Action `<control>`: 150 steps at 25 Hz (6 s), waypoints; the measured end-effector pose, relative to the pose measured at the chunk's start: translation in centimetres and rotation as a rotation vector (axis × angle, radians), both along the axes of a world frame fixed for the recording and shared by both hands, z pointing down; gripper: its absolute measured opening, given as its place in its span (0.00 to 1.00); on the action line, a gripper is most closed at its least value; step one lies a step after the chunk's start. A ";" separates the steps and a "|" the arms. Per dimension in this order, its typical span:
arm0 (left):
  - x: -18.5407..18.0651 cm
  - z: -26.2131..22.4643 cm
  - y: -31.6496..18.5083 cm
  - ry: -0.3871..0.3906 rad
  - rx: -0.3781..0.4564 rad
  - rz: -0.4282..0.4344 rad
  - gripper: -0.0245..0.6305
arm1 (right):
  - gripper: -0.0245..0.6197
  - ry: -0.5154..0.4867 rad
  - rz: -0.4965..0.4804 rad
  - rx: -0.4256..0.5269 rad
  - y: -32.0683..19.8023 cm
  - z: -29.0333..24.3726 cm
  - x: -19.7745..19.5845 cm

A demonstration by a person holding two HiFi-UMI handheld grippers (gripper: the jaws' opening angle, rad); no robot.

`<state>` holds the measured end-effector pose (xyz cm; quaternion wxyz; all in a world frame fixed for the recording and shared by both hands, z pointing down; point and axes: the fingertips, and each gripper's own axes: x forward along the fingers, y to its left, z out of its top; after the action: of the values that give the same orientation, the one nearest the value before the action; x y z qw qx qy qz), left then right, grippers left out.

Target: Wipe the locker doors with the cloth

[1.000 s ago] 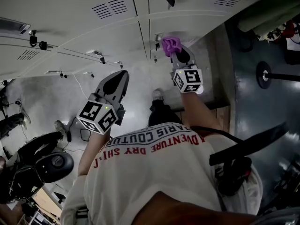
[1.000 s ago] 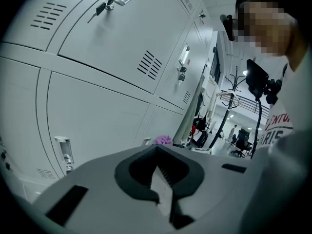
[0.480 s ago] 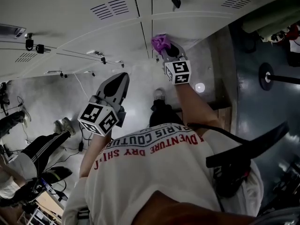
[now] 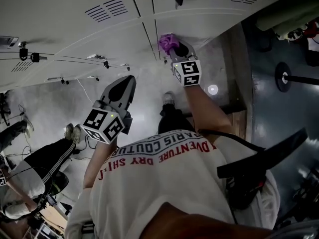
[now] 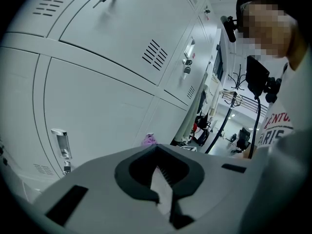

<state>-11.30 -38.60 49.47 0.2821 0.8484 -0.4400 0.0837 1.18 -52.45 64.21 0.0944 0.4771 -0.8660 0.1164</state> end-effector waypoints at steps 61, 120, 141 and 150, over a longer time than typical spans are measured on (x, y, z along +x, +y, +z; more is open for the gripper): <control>-1.5 5.3 1.3 -0.022 -0.072 -0.052 0.04 | 0.12 0.034 -0.103 -0.140 4.2 9.1 -5.5; 4.3 -6.2 11.1 0.056 0.104 0.202 0.04 | 0.12 -0.154 0.102 -0.128 16.0 -13.7 11.4; -0.2 -15.5 47.2 0.041 0.201 0.303 0.04 | 0.12 -0.301 -0.287 -0.164 59.8 -31.5 -1.5; 7.0 -16.5 72.4 0.082 0.221 0.308 0.04 | 0.12 -0.372 -0.319 -0.125 84.5 -29.4 4.1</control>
<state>-4.25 33.80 33.00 0.1886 0.9342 -0.2997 0.0426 5.32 32.05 34.76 -0.0202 0.2978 -0.9239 0.2393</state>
